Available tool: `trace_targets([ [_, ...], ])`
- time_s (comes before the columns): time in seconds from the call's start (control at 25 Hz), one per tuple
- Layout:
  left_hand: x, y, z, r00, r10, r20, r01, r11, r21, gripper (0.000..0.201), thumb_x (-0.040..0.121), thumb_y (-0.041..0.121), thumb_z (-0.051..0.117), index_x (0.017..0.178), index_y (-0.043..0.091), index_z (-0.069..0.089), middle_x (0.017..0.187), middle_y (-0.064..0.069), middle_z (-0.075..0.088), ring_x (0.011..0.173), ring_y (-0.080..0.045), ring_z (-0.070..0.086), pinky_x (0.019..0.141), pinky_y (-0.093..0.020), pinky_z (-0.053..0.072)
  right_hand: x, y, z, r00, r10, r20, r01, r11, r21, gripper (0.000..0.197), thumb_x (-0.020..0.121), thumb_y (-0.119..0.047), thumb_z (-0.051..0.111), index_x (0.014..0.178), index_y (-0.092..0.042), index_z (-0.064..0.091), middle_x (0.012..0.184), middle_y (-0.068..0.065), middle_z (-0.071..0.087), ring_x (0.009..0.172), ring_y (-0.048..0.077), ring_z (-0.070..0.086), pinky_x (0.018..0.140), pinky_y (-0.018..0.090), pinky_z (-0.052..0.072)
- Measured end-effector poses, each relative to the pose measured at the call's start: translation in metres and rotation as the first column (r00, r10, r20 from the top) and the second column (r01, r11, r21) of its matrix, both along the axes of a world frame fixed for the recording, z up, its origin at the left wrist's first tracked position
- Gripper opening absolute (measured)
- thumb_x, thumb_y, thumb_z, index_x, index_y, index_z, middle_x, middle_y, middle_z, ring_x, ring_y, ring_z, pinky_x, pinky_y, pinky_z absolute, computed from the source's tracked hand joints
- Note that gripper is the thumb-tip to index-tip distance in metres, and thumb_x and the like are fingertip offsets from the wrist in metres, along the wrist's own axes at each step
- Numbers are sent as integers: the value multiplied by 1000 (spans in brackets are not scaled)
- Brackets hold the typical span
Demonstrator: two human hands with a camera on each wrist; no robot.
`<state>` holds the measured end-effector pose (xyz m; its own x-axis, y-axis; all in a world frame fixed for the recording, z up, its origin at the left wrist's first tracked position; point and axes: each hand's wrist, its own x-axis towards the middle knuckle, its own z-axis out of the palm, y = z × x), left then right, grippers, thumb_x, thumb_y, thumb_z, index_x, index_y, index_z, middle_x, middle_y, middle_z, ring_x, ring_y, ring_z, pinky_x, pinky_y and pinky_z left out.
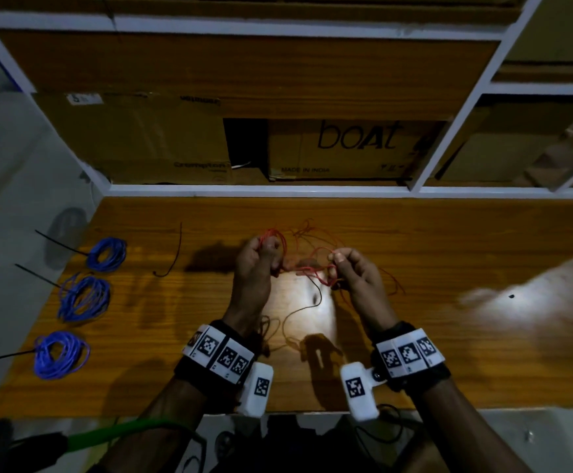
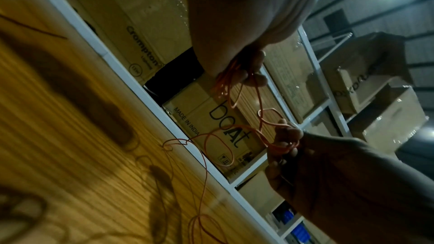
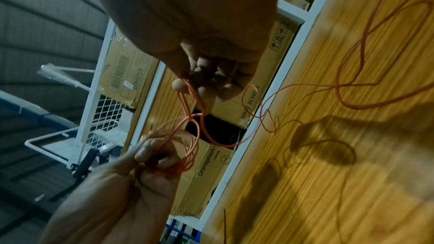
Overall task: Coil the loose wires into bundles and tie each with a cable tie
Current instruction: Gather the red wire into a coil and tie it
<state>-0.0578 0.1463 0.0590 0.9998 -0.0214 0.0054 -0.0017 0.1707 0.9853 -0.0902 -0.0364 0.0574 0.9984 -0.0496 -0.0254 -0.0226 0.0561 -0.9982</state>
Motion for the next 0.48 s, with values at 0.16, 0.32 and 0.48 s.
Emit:
trace_targets([
  [0.16, -13, -6, 7, 973, -213, 90, 184, 949, 258, 21, 105, 34, 43, 105, 22, 60, 77, 15, 62, 74, -6, 57, 69, -20, 45, 2, 1, 5, 981, 76, -177, -33, 971, 236, 21, 101, -15, 53, 115, -8, 67, 79, 1, 65, 69, 10, 59, 62, 21, 53],
  [0.32, -13, -5, 10, 958, -277, 79, 234, 908, 347, 16, 103, 33, 54, 113, 25, 62, 98, 16, 71, 95, -2, 66, 82, -24, 53, 4, -4, 10, 961, 171, -216, -34, 852, 523, 36, 93, 4, 52, 126, -5, 61, 100, 13, 72, 84, 17, 71, 77, 23, 60],
  [0.48, -11, 2, 11, 948, -290, 129, 213, 883, 419, 21, 98, 15, 64, 119, 16, 65, 83, 27, 69, 81, 8, 64, 73, -12, 49, 0, -6, 13, 962, 236, -141, -201, 954, 224, 42, 94, 7, 54, 133, -9, 47, 112, 17, 73, 105, 28, 70, 88, 36, 58],
])
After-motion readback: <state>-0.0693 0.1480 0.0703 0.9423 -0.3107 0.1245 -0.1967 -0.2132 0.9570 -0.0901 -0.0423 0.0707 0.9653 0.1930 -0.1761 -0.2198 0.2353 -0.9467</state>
